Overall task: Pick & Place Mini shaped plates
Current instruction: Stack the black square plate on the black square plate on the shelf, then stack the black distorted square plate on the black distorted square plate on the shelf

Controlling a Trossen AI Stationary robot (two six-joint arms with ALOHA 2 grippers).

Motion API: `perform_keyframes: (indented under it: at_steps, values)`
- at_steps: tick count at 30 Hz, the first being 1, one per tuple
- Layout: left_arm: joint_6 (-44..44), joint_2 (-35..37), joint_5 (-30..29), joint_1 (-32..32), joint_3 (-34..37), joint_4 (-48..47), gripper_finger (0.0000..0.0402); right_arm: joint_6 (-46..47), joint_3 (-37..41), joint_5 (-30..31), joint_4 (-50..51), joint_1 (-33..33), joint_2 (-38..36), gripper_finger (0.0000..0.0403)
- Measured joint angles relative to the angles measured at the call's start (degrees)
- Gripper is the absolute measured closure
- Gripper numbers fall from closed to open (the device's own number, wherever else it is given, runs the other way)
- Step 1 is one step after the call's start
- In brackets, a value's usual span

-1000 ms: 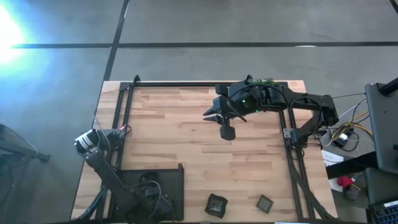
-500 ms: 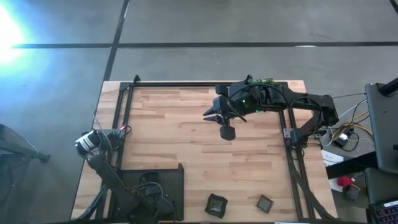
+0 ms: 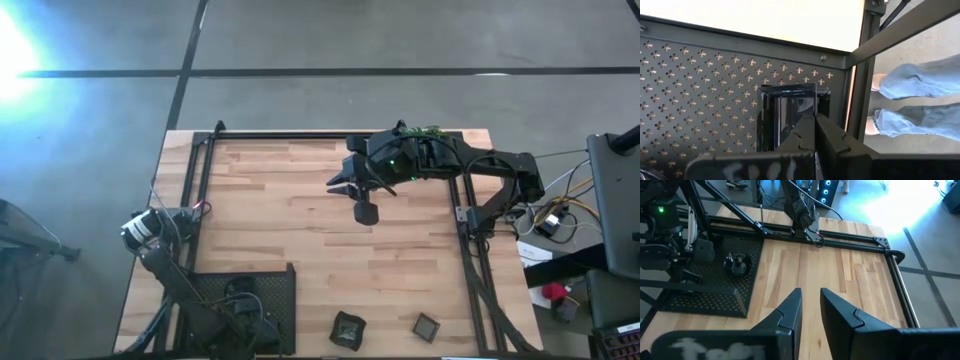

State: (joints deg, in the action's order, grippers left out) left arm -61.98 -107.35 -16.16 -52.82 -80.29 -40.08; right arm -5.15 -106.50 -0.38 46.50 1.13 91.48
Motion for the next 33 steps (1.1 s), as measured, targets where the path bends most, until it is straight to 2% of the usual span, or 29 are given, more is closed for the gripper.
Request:
perform_keyframes:
  at_steps: [8,18,26,33]
  values:
    - [0.1,0.0,0.0,0.0,0.0,0.2,0.0395,0.0,0.0,0.1,0.0,0.0,0.0,0.0339]
    - [0.1,0.0,0.8,0.0,0.0,1.5,0.032,0.0,0.0,0.1,0.0,0.0,0.0,0.0339]
    - [-0.8,1.8,3.6,0.0,-0.1,1.0,0.0318,0.1,0.0,-0.1,0.5,0.0,-0.2,0.0339]
    - [-5.6,8.2,2.3,0.0,-0.1,-4.2,0.0318,0.6,0.0,-0.2,8.6,0.3,-2.1,0.0339]
